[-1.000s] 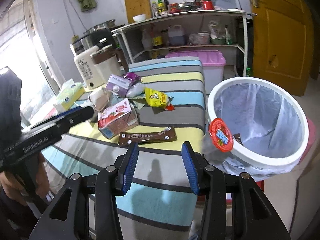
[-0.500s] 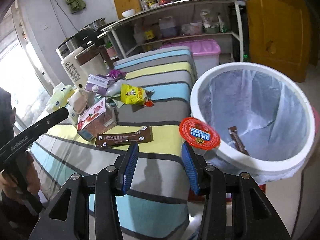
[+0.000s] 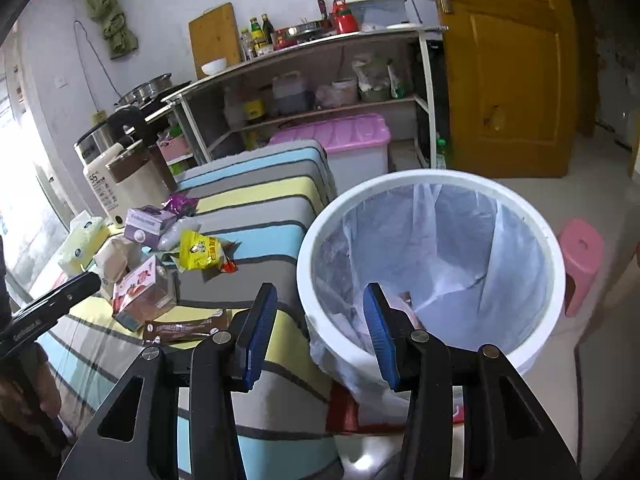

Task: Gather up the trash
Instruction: 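Move both grippers back toward the remaining trash on the table, then grasp the white paper bag with the left gripper while the right grasps a brown wrapper, then carry the paper bag and brown wrapper over the trash bin, then open both grippers over the bin to drop the bag and wrapper, then grasp the white yogurt cup with the left gripper while the right grasps the yellow snack bag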

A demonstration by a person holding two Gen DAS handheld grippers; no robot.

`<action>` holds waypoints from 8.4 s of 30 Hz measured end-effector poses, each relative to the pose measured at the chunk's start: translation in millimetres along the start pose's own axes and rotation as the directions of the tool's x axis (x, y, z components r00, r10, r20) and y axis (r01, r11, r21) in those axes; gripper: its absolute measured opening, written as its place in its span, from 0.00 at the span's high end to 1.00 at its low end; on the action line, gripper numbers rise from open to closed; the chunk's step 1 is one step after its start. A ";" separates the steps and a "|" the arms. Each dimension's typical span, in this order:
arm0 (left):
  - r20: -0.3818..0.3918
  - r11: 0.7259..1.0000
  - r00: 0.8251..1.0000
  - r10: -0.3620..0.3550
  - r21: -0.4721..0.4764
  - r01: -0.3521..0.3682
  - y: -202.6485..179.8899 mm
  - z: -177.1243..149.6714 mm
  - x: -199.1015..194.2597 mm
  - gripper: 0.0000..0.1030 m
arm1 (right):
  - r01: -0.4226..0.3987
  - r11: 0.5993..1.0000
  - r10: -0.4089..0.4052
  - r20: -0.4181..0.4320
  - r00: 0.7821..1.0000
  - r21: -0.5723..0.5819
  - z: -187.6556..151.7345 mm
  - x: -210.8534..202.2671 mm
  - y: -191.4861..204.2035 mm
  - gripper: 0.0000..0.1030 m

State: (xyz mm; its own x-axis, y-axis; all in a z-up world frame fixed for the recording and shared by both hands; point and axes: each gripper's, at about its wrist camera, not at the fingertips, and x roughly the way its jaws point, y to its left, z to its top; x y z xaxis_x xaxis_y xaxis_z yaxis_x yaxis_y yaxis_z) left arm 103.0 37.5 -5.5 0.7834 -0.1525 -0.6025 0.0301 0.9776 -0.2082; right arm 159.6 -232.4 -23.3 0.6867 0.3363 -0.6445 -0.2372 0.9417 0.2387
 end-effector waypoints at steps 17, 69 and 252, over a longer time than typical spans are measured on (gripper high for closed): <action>-0.003 0.993 0.997 0.071 -0.096 -0.071 16.6 20.8 21.3 0.46 | -0.121 0.989 0.116 -0.057 0.992 -0.087 -14.4 10.7 44.7 0.55; -0.021 1.000 1.000 0.002 -0.008 -0.002 22.3 -27.6 -42.0 0.76 | -0.322 0.780 0.201 -0.273 0.941 -0.536 -45.2 54.2 133.3 0.55; -0.043 0.992 0.999 0.034 -0.121 -0.039 93.2 -25.7 -11.0 0.89 | -0.121 0.976 0.086 -0.190 0.978 -0.179 42.6 119.3 108.3 0.48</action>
State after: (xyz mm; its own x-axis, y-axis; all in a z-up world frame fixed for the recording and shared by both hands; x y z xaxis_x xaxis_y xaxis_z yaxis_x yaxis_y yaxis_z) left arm 81.2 126.6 -38.0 0.7569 -0.1251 -0.6415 -0.0755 0.9582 -0.2760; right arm 245.2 -90.7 -43.4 0.5206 0.4121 -0.7478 -0.4373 0.8809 0.1810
